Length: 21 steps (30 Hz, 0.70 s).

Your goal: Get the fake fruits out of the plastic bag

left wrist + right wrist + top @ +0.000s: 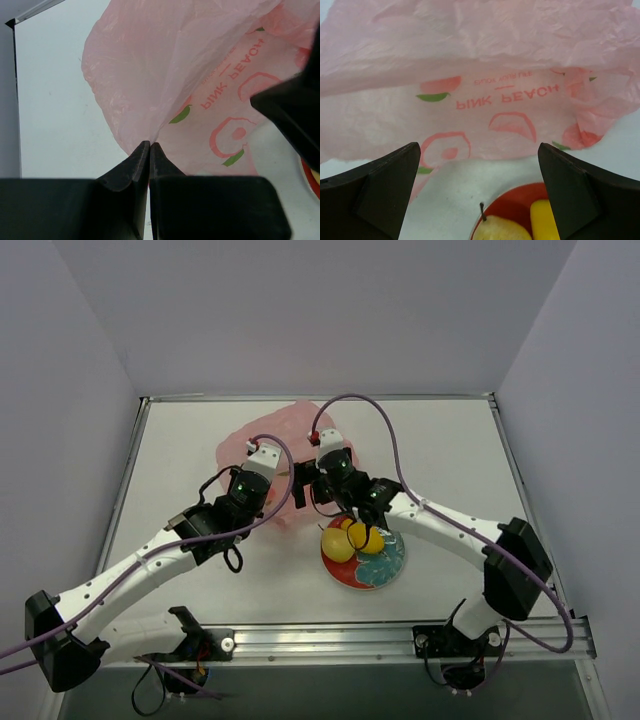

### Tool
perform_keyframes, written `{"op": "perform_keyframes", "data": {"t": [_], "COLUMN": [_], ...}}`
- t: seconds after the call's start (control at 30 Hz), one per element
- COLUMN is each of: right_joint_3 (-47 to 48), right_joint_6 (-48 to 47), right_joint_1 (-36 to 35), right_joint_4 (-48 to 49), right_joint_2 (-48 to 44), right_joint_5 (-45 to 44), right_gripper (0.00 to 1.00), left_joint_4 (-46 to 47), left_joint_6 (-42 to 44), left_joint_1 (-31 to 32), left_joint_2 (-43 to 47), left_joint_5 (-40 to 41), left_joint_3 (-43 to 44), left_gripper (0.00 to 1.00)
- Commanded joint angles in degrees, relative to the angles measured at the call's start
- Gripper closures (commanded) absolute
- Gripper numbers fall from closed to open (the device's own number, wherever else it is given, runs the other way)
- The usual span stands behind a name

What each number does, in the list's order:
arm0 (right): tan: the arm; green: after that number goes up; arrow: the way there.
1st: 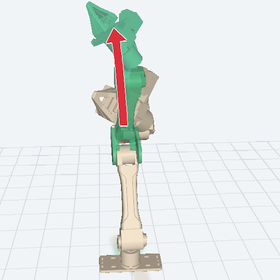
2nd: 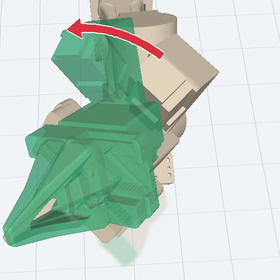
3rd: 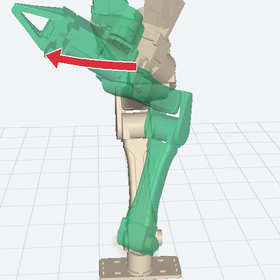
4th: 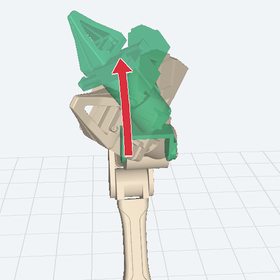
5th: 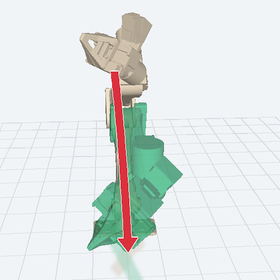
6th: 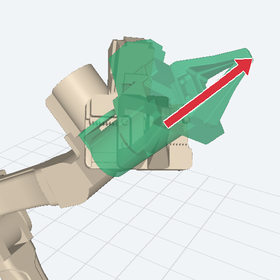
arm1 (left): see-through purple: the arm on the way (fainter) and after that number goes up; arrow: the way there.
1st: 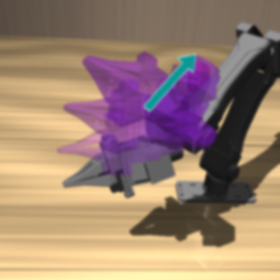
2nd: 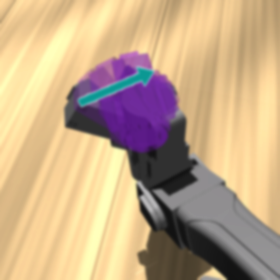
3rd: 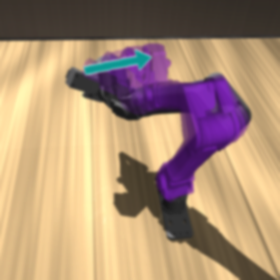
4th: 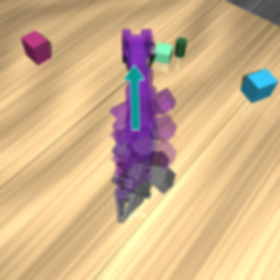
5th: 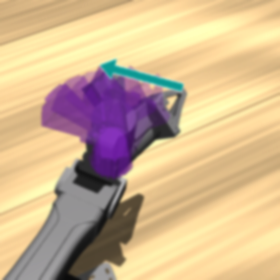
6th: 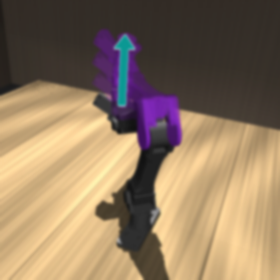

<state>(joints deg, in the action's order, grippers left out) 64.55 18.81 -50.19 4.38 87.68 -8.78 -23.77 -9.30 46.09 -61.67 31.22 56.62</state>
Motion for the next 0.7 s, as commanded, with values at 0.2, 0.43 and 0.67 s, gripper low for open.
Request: {"op": "perform_keyframes", "data": {"t": [0.2, 0.43, 0.67], "right_joint_3": [10.75, 20.50, 28.51], "right_joint_6": [0.35, 0.70, 4.13], "right_joint_1": [7.13, 7.92, 10.38], "right_joint_4": [8.88, 9.42, 9.50], "right_joint_2": [17.07, 27.97, 36.58], "right_joint_5": [18.08, 19.67, 18.01], "right_gripper": [0.00, 0.00, 0.00], "left_joint_4": [0.56, 0.13, 0.04], "left_joint_6": [-0.54, -0.72, -0.72], "left_joint_1": [0.41, 1.02, 1.81], "left_joint_2": [1.82, 1.11, 2.17], "left_joint_5": [-0.19, -5.20, -10.30], "left_joint_3": [2.00, 2.97, 3.32], "left_gripper": [0.98, 0.98, 0.98]}}
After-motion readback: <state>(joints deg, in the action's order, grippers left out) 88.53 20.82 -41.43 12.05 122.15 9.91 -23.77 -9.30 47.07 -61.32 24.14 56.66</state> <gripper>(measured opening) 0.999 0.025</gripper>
